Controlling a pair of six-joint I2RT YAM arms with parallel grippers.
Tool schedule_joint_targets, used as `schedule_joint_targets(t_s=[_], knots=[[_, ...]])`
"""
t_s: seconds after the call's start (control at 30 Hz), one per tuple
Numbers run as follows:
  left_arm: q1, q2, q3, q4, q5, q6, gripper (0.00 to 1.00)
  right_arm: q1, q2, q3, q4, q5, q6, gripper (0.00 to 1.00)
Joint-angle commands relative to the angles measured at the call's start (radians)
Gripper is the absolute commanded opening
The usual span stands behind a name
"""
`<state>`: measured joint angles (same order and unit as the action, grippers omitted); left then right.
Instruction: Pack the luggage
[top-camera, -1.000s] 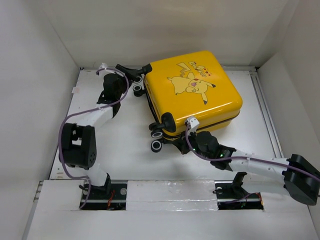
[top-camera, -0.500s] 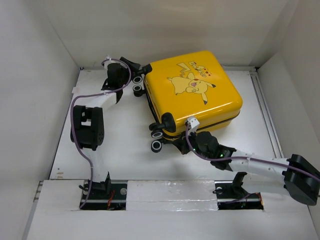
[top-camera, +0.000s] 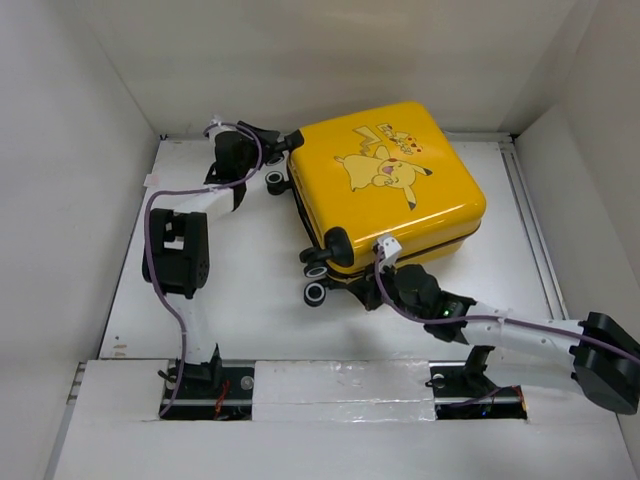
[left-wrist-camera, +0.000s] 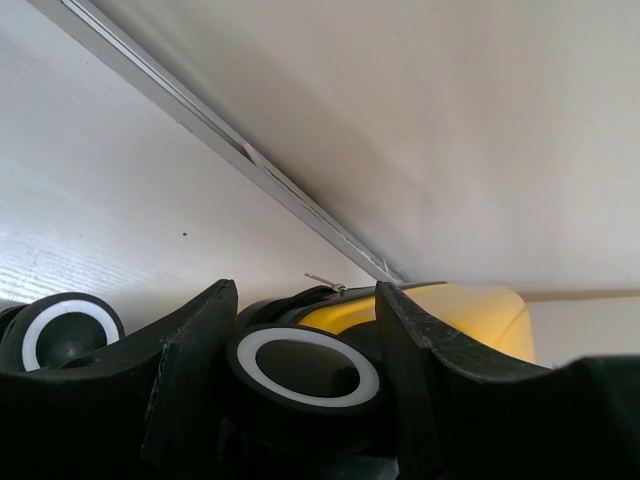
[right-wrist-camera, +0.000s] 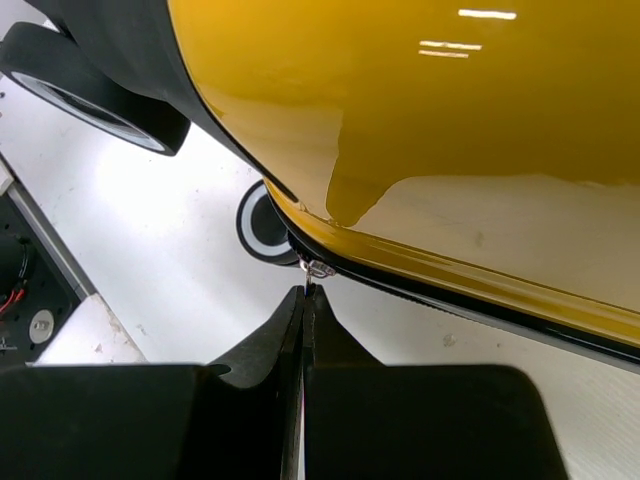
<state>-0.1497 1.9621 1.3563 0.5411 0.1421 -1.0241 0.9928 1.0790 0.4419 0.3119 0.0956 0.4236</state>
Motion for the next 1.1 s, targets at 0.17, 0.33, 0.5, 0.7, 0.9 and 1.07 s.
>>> schedule_joint_targets(t_s=[0.17, 0.33, 0.5, 0.7, 0.9, 1.07], knots=[[-0.007, -0.300, -0.375, 0.181, -0.133, 0.006, 0.00, -0.077, -0.140, 0.015, 0.050, -0.195, 0.040, 0.00], [-0.066, -0.540, -0.696, 0.293, -0.249, 0.022, 0.00, -0.271, -0.152, 0.119, -0.007, -0.318, -0.008, 0.00], [-0.180, -0.748, -0.936, 0.281, -0.331, 0.042, 0.00, -0.449, -0.093, 0.257, -0.043, -0.444, -0.060, 0.00], [-0.330, -1.054, -1.079, 0.116, -0.407, 0.044, 0.00, -0.554, -0.122, 0.206, -0.028, -0.534, 0.010, 0.00], [-0.353, -1.151, -1.063, 0.031, -0.382, 0.055, 0.00, -0.312, -0.179, -0.168, 0.370, -0.345, 0.178, 0.00], [-0.353, -1.160, -1.027, 0.040, -0.337, 0.053, 0.00, -0.119, -0.179, -0.203, 0.420, -0.113, 0.107, 0.00]])
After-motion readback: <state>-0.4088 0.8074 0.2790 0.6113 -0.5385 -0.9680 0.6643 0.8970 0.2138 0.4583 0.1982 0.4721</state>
